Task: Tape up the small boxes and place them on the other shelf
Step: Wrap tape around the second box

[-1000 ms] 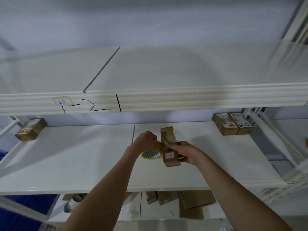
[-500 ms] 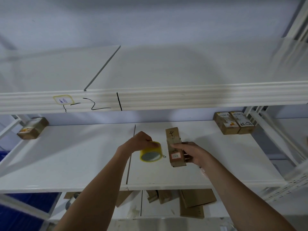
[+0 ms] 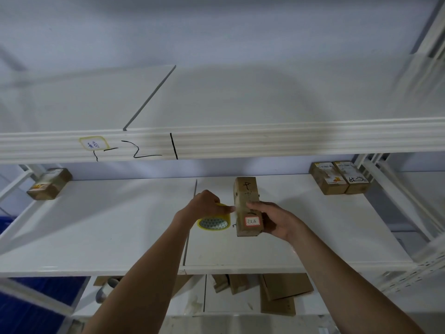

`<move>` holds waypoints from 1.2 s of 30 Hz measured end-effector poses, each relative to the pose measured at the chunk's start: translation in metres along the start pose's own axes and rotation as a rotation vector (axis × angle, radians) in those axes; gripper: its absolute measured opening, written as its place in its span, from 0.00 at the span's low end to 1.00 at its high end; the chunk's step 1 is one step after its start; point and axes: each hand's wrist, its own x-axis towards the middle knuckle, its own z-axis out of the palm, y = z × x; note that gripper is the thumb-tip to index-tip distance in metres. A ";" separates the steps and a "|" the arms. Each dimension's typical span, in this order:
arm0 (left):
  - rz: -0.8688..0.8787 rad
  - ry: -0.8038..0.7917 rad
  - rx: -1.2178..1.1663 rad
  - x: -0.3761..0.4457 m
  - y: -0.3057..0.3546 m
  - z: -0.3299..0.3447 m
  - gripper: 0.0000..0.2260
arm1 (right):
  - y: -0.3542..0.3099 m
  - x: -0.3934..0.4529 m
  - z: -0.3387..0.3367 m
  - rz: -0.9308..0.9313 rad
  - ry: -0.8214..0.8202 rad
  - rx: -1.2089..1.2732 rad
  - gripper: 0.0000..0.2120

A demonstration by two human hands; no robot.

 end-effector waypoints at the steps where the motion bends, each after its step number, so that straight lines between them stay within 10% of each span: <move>1: 0.013 -0.001 0.001 0.001 0.002 0.001 0.26 | 0.001 0.001 0.001 0.010 -0.006 0.035 0.27; 16: 0.077 0.119 0.113 -0.005 0.015 0.004 0.24 | -0.001 0.005 0.021 0.024 0.183 -0.250 0.27; 29: 0.079 -0.143 -0.328 -0.005 -0.016 -0.003 0.16 | 0.010 0.000 -0.011 0.044 0.254 -0.133 0.22; 36: -0.002 -0.008 0.003 -0.002 -0.022 -0.003 0.24 | 0.009 -0.006 -0.018 0.053 0.236 -0.102 0.20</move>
